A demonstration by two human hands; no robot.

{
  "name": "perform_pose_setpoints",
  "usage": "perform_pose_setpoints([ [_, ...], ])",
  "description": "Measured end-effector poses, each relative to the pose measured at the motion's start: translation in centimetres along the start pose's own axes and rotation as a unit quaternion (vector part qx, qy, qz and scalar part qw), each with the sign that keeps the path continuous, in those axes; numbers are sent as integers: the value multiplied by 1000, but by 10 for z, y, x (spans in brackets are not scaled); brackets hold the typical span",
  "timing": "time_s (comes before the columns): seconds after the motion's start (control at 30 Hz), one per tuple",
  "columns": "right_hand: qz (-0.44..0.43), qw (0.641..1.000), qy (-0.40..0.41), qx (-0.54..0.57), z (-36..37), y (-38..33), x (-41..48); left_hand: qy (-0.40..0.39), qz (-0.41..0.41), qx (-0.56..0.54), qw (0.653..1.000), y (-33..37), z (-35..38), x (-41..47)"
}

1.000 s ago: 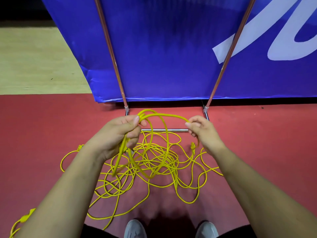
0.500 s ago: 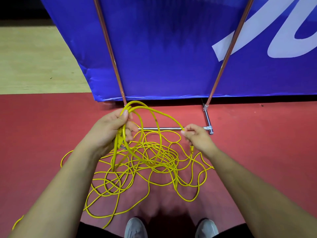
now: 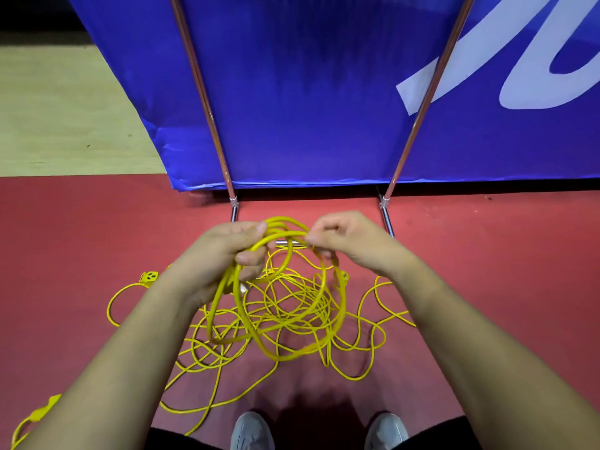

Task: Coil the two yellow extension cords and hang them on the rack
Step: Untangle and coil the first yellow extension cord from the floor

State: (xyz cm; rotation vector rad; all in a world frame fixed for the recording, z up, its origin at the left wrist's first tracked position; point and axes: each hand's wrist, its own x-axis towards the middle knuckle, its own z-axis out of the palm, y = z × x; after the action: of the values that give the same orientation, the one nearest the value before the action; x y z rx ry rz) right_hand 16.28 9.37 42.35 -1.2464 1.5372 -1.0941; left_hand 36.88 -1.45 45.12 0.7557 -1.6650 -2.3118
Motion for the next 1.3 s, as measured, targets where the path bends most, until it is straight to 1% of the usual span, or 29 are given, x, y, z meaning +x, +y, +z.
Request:
perform_pose_setpoints([
  [0.07, 39, 994, -32, -92, -5, 33, -5, 24, 13, -65, 998, 0, -5, 0],
  [0.1, 54, 991, -35, -114, -7, 48, -8, 32, 15, -78, 996, 1, -7, -1],
  [0.13, 70, 991, -23, -114, -9, 61, -12, 39, 10, -67, 997, 0, -10, -1],
  [0.17, 83, 992, -2, -92, -12, 71, -15, 43, -1, -33, 999, -1, -13, -2],
  [0.23, 88, 995, 45, -18, -15, 79, -18, 40, -41, 47, 997, -1, -16, -4],
  [0.3, 85, 994, 70, 26, -16, 68, -17, 42, -82, 64, 994, -3, -17, -4],
  [0.33, 80, 994, 68, 16, -15, 61, -15, 45, -97, 58, 993, -4, -17, -5],
  [0.4, 57, 997, 38, -35, -8, 43, -11, 42, -115, 51, 991, -5, -16, -5],
  [0.53, 16, 995, -23, -98, 18, 6, -8, 29, -130, 31, 991, -9, -10, -1],
  [0.6, -8, 990, -38, -134, 33, -7, -5, 15, -130, 59, 990, -12, -6, 0],
  [0.67, -27, 987, -26, -156, 43, -18, -4, 3, -124, 84, 989, -14, -5, -1],
  [0.77, -33, 988, -16, -148, 45, -22, -4, -2, -100, 83, 992, -13, -8, -3],
  [0.87, -6, 995, -23, -96, 31, -4, -4, 2, -74, 23, 997, -7, -7, -3],
  [0.97, 27, 992, -41, -112, 15, 31, -3, 16, -61, -14, 998, -3, -5, -4],
  [1.07, 85, 987, -65, -124, 2, 73, -8, 27, -53, -38, 997, 0, -12, -6],
  [1.1, 103, 985, -64, -123, -1, 84, -12, 36, -56, -33, 997, 1, -15, -7],
  [1.17, 114, 989, -36, -93, -4, 95, -16, 44, -71, 1, 997, 1, -23, -9],
  [1.23, 106, 993, 10, -48, -4, 93, -17, 40, -96, 48, 993, -2, -27, -9],
  [1.3, 92, 994, 54, -23, -2, 85, -13, 44, -109, 51, 992, -3, -28, -9],
])
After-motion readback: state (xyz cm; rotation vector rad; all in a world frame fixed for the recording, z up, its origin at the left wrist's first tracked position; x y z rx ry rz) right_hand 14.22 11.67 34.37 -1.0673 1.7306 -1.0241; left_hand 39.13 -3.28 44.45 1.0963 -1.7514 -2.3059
